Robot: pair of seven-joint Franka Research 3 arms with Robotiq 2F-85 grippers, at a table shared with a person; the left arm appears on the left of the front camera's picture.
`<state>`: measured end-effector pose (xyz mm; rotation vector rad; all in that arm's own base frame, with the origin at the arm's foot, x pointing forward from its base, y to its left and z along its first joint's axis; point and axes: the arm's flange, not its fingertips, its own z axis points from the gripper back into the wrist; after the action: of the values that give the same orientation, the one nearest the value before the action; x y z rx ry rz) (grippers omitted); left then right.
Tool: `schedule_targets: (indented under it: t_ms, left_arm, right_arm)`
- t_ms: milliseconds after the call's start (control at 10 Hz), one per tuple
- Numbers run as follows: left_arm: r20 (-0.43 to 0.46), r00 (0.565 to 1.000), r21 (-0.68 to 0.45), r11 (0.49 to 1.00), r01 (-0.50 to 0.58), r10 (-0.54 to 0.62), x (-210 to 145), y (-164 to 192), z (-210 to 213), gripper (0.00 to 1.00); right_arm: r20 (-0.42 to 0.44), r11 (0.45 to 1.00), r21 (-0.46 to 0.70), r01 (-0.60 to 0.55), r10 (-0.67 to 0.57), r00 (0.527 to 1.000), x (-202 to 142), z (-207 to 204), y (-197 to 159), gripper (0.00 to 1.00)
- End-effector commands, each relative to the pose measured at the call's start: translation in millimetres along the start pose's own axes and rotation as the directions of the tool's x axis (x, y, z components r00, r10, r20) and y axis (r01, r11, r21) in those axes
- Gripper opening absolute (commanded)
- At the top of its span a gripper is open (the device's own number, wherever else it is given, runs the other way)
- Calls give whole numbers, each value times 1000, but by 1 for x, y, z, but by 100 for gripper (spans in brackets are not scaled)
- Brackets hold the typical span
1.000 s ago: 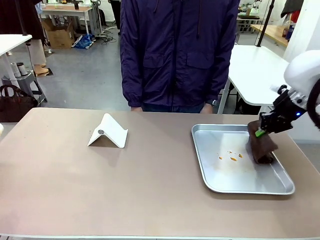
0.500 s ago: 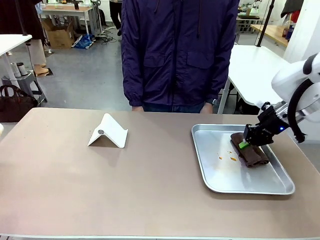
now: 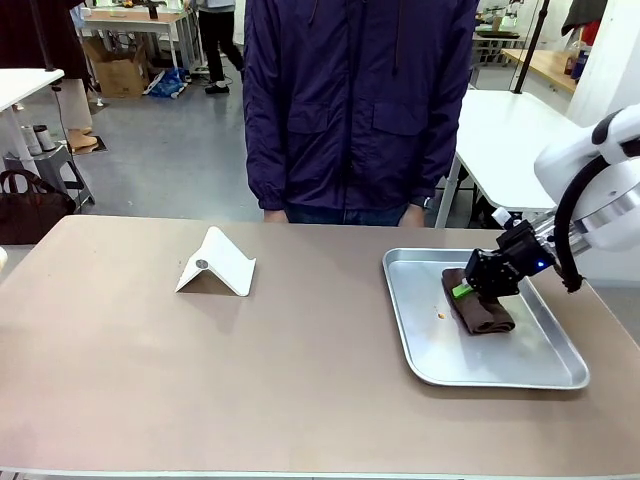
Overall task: Clean the surface of the table.
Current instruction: Clean the area not pointed to by the person.
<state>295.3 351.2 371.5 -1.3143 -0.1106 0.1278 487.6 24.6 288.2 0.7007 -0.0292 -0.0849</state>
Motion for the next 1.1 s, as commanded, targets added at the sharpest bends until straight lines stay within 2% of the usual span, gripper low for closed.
schedule_targets:
  t_ms: [0, 200, 600, 1000]
  left_arm:
    - [4, 1000, 1, 1000, -7, 7, -1, -6, 0, 22]
    - [4, 1000, 1, 1000, -7, 7, -1, -6, 0, 22]
    - [4, 1000, 1, 1000, -7, 7, -1, -6, 0, 22]
    - [4, 1000, 1, 1000, -7, 7, -1, -6, 0, 22]
  right_arm:
    - [3, 996, 77, -45, 45, 999, -4, -16, 12, 9]
    - [-19, 992, 94, -86, 88, 996, -7, -36, 34, 9]
    - [-31, 988, 45, -147, 148, 988, -16, -58, 59, 9]
    - [-28, 991, -68, -116, 114, 993, -16, -55, 45, 9]
